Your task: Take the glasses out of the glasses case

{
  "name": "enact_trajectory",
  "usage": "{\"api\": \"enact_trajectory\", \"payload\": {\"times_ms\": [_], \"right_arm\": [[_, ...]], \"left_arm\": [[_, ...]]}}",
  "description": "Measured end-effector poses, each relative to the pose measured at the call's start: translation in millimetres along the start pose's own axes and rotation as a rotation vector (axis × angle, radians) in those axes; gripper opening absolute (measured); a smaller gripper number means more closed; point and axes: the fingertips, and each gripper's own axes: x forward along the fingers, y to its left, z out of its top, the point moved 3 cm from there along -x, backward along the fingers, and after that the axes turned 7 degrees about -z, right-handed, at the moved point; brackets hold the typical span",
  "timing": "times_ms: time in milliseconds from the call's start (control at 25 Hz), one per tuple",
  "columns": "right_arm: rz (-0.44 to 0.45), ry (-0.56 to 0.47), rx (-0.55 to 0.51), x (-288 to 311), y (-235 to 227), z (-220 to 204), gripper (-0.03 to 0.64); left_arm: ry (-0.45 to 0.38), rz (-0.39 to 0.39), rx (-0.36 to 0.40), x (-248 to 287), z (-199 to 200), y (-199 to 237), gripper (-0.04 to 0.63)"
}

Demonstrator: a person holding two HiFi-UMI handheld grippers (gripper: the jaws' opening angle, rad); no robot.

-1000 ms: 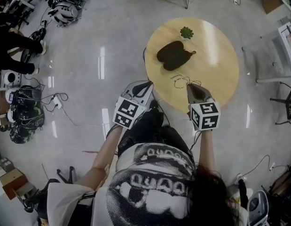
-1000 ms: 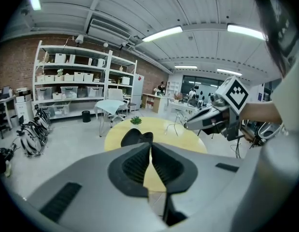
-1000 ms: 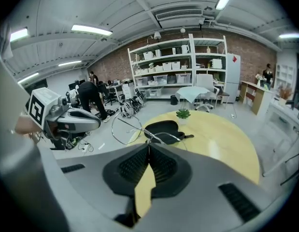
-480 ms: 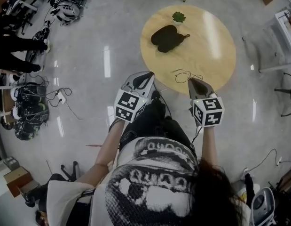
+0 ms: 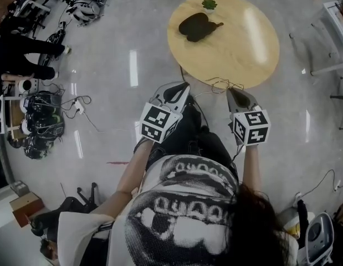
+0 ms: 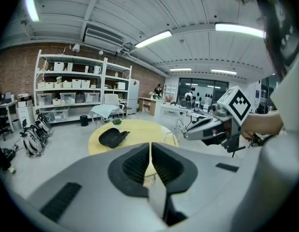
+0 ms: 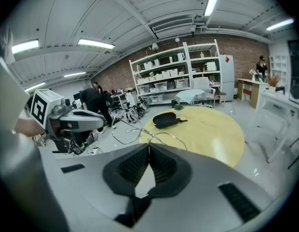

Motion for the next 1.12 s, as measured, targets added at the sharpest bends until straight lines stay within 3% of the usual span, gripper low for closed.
{"api": "enact_trajectory", "payload": {"times_ms": [600,1120], "right_arm": [[-0.034,0.0,0.011,-59,7,-61,0.003],[-0.048,0.0,-0.006,-68,0,-70,0.003]], "left_arm": [[-0.021,-0.063,0.017,-16,-20,-78,0.021],[-0.015,-0.073,0.023,-13,-20,-91,0.021]]}}
